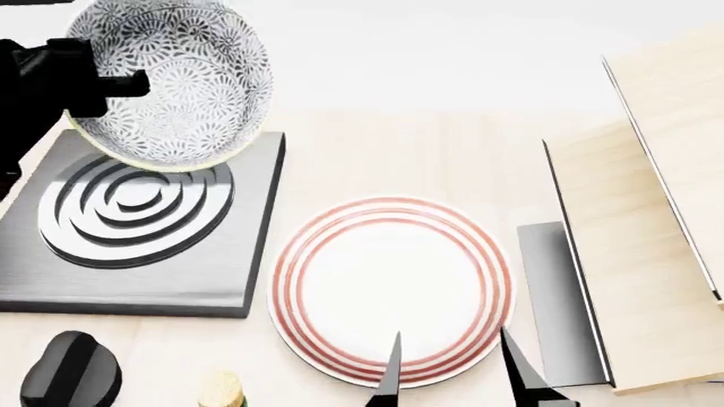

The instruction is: Pick up the akita bowl and put it on the plate.

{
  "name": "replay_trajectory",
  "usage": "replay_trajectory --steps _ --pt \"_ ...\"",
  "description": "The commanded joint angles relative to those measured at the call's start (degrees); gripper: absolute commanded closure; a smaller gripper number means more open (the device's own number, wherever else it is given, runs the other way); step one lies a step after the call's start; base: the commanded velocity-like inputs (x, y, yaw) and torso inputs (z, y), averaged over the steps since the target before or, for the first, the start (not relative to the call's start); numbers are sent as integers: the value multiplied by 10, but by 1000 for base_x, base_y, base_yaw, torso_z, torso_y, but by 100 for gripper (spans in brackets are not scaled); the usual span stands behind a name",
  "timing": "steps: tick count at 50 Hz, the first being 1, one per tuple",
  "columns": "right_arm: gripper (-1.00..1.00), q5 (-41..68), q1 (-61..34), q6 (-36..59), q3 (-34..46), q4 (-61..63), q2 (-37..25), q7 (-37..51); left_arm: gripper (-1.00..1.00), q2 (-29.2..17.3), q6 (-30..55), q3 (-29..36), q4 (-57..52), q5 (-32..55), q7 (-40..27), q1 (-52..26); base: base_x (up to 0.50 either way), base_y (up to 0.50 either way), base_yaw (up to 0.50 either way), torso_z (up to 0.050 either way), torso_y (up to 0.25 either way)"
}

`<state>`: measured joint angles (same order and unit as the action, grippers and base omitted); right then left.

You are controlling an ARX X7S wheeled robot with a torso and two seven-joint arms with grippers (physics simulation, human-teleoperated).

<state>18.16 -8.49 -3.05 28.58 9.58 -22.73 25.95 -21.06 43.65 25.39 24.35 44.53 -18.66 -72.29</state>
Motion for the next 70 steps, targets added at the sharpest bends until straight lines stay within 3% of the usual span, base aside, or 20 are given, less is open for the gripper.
replay_trajectory --steps 1,16,29,70 --pt "-100 1 0 2 0 3 -2 2 100 35 -17 31 43 -23 28 -21 0 0 0 1 -234" --pt "-100 0 -1 2 3 2 -2 2 100 57 -23 3 65 20 67 -25 0 0 0 1 -54" --pt "-100 -3 -1 3 6 3 -2 4 100 74 -40 28 72 3 80 -20 0 0 0 0 -61" --pt "-100 -3 -1 -2 11 -6 -2 5 100 131 -68 8 115 57 137 6 0 0 0 1 -43"
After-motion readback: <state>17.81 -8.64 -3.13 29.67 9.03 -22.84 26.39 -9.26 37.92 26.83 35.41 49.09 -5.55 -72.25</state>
